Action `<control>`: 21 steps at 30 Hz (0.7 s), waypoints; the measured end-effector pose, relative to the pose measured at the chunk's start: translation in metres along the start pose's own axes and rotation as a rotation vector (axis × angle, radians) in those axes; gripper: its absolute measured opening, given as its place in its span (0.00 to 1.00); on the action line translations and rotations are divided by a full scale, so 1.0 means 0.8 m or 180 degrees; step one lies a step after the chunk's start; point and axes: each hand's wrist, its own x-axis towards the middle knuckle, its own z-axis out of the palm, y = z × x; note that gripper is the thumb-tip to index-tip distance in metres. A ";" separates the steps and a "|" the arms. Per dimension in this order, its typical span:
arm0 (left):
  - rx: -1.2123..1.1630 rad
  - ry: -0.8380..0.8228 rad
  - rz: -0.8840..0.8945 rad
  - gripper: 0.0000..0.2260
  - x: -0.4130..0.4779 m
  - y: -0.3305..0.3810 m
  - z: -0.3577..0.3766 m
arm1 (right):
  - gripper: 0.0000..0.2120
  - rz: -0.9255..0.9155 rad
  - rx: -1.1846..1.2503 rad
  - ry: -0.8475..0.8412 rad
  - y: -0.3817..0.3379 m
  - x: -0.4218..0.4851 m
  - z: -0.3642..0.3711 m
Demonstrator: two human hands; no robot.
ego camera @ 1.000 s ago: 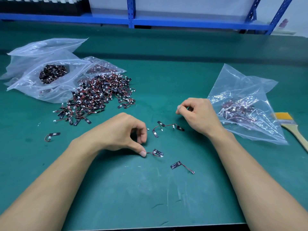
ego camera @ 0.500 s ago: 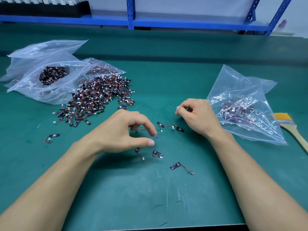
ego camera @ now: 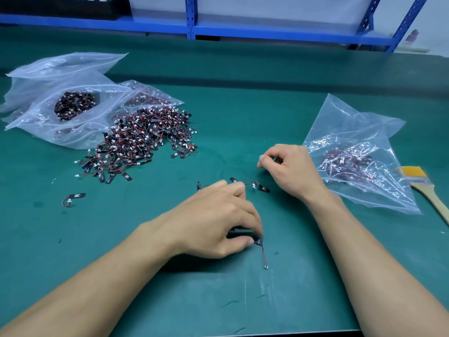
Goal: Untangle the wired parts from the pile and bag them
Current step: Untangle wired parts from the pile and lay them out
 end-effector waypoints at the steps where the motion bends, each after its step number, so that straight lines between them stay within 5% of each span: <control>1: -0.0084 0.0021 0.0036 0.08 -0.001 0.001 0.001 | 0.14 0.0010 0.0008 0.0000 0.000 0.000 0.000; 15: 0.0049 0.0278 0.0052 0.13 0.001 -0.007 0.007 | 0.11 -0.0026 -0.0034 -0.0042 0.000 -0.001 -0.002; 21: -0.0012 0.1812 -0.1008 0.07 -0.016 -0.060 -0.017 | 0.12 0.0030 -0.0001 -0.0053 0.001 0.000 -0.004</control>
